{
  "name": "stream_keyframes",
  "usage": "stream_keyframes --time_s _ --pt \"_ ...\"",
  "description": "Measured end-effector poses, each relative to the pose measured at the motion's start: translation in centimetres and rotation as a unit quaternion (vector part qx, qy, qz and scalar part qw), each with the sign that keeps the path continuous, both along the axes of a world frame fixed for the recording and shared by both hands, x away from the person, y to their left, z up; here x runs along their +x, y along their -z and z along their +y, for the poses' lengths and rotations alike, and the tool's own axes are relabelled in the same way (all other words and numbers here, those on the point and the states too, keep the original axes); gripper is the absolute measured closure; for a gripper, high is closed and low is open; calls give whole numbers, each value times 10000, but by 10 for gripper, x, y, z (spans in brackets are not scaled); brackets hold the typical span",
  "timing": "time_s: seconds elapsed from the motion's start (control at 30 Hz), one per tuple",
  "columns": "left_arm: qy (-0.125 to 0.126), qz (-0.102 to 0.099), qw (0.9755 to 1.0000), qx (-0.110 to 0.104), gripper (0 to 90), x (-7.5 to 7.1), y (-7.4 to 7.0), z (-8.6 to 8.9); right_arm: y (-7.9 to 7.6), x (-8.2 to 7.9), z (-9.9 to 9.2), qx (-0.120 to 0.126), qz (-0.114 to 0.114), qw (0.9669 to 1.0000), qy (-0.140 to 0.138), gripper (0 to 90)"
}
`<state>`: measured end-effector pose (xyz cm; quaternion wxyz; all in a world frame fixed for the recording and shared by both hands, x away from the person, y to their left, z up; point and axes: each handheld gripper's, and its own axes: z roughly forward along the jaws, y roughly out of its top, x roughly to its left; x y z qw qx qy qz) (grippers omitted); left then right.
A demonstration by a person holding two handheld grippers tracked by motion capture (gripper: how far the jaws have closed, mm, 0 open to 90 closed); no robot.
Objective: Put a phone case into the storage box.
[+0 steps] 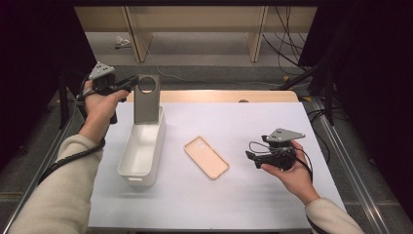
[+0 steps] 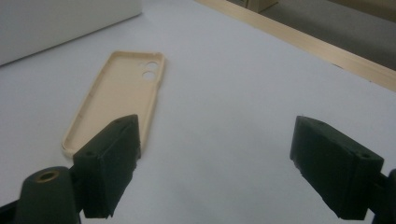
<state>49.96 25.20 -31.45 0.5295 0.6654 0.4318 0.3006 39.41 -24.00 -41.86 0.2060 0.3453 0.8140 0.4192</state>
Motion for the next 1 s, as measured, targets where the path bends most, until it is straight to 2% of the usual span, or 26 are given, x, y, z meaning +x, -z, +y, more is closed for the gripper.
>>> stream_keyframes --time_s 1.0 --pt "-42 31 10000 -2 822 14 13 0 0 0 -1 25 8 10000 19 170"
